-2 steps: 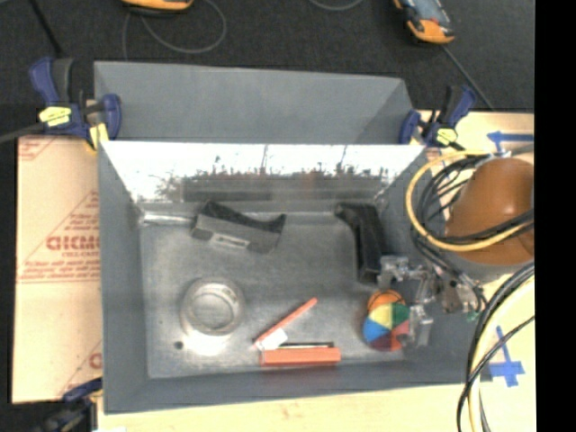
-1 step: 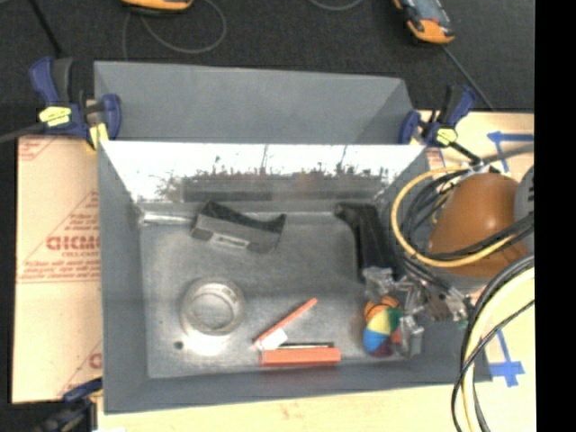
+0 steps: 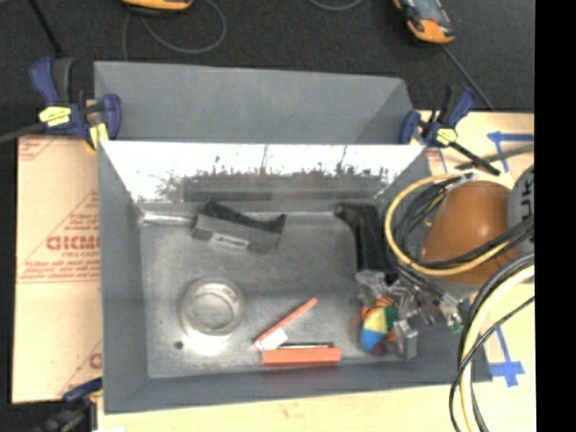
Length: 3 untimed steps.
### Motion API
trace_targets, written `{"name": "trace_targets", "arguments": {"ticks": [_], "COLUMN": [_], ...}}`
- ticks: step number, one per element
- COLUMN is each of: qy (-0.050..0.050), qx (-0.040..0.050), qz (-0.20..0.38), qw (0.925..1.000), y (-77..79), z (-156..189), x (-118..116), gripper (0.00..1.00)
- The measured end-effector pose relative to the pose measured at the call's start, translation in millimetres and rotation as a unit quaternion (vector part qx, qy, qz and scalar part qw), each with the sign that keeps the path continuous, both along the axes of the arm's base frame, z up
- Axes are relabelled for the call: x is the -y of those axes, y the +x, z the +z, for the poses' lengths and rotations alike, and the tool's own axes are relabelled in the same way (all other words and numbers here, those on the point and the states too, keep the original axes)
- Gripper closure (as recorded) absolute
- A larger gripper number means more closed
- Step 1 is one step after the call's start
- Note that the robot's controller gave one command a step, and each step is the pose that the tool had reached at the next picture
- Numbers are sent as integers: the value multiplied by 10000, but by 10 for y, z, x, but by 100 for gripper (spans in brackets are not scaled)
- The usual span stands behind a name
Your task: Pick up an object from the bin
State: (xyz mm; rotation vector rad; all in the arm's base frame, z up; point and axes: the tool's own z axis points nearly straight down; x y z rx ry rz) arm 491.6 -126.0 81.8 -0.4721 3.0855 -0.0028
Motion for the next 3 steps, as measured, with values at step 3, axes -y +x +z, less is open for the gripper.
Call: {"name": "trace_targets", "arguments": {"ticks": [3], "qy": [-12], "qx": [-85], "qz": [-29], "qw": [10000], "y": [-114], "z": [1252], "x": [298], "gripper": [100]}}
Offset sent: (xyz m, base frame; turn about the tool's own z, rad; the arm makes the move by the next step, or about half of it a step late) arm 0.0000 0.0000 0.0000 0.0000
